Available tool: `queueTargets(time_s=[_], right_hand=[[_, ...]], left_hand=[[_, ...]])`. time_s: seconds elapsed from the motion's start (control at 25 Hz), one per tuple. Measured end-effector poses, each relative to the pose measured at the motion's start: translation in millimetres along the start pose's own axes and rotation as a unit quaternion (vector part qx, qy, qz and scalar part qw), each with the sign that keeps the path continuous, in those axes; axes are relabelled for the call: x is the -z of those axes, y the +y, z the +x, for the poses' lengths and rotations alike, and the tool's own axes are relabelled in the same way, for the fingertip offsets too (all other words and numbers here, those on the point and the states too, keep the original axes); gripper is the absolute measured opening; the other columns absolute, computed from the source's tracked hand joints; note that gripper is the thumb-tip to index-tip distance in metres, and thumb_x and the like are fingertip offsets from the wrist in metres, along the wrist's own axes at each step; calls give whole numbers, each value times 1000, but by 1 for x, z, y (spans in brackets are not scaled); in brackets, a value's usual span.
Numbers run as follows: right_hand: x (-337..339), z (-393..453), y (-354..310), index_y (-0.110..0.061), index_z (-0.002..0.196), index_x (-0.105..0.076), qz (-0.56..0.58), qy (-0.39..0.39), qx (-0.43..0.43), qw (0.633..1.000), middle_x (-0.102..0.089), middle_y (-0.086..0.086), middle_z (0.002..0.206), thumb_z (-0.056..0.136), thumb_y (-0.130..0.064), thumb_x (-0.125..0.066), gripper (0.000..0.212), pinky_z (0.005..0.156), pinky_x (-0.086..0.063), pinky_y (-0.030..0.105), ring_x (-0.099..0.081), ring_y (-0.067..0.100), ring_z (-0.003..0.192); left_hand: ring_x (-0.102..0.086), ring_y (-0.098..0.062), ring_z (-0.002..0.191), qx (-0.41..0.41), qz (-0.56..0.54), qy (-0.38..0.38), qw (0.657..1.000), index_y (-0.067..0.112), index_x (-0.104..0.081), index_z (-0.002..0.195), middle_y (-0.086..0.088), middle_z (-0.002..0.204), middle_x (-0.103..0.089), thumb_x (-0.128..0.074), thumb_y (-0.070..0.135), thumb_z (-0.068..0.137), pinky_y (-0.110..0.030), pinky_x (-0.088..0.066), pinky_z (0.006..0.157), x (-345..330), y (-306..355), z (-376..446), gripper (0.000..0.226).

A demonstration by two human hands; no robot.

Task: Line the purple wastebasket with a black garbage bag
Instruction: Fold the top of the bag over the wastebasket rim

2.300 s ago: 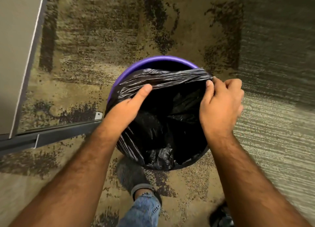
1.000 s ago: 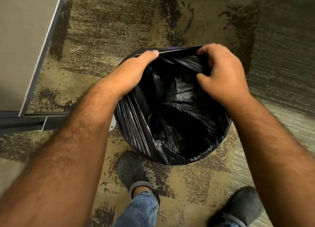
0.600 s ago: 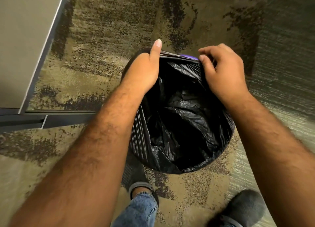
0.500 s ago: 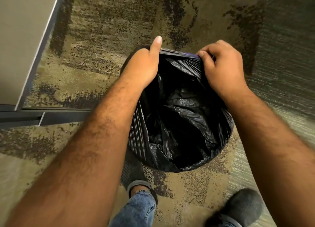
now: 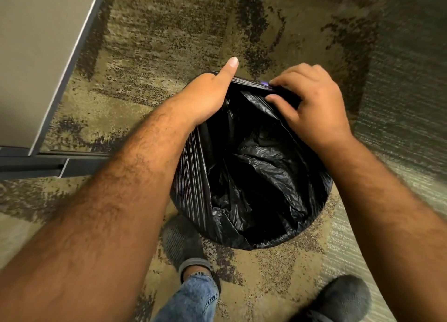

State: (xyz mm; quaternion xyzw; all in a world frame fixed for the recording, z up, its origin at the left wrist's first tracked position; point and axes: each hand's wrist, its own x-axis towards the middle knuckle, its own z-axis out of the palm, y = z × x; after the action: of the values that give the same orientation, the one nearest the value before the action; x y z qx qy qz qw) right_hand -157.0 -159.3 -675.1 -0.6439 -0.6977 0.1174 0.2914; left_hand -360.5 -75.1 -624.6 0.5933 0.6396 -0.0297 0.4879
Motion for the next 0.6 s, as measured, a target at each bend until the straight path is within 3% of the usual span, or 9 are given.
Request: queueTargets(time_s=[0.08, 0.16, 0.24, 0.32, 0.36, 0.52, 0.6], right_hand=[[-4, 5, 0, -12, 100, -77, 4, -1, -30, 1000, -74, 7, 95, 98, -25, -69, 16, 81, -50, 39, -66, 31, 89], [-6, 15, -4, -19, 90, -77, 78, -9, -128, 989, -72, -4, 82, 92, -24, -71, 8, 75, -49, 31, -63, 16, 78], [-3, 28, -4, -23, 79, -74, 220, -53, -262, 938, -67, -14, 64, 89, -19, -76, 12, 64, -47, 21, -57, 2, 61], [2, 42, 2, -19, 75, -71, 321, -132, -366, 863, -62, -13, 51, 92, -8, -75, 20, 49, -42, 15, -52, 1, 46], [4, 46, 7, -17, 76, -72, 347, -174, -404, 828, -62, -11, 49, 94, -6, -71, 22, 45, -41, 14, -52, 3, 42], [2, 55, 24, -12, 90, -72, 443, -288, -463, 712, -75, 1, 62, 103, -4, -54, 23, 56, -62, 24, -72, 12, 52], [-1, 52, 31, -12, 92, -71, 435, -321, -474, 695, -78, 4, 67, 104, -8, -52, 24, 58, -65, 28, -76, 15, 58]], left_hand=[[-48, -23, 139, -14, 10, -30, 999, 10, -50, 151, -7, 150, -54, -27, 76, 99, -33, -29, 108, 2, -3, 1, 88], [-51, -15, 130, -36, 39, -64, 997, 14, -56, 147, 1, 136, -59, -27, 73, 101, -28, -26, 103, 7, -8, -6, 80], [-50, -7, 134, -91, 56, -102, 989, 22, -58, 146, 14, 137, -59, -28, 64, 105, -20, -28, 106, 13, -17, -11, 66], [-37, 2, 142, -122, 45, -109, 986, 25, -50, 153, 19, 151, -47, -30, 57, 108, -8, -23, 107, 18, -25, -11, 59], [-32, 6, 137, -119, 42, -105, 986, 26, -47, 155, 21, 151, -42, -30, 57, 108, -6, -20, 106, 20, -27, -11, 58], [-43, 0, 135, -105, 18, -99, 989, 43, -60, 142, 16, 149, -56, -35, 64, 104, -31, -24, 122, 26, -30, 4, 50], [-63, -10, 127, -96, -59, -132, 985, 42, -71, 130, 11, 133, -72, -42, 60, 104, -40, -39, 119, 31, -36, 10, 43]])
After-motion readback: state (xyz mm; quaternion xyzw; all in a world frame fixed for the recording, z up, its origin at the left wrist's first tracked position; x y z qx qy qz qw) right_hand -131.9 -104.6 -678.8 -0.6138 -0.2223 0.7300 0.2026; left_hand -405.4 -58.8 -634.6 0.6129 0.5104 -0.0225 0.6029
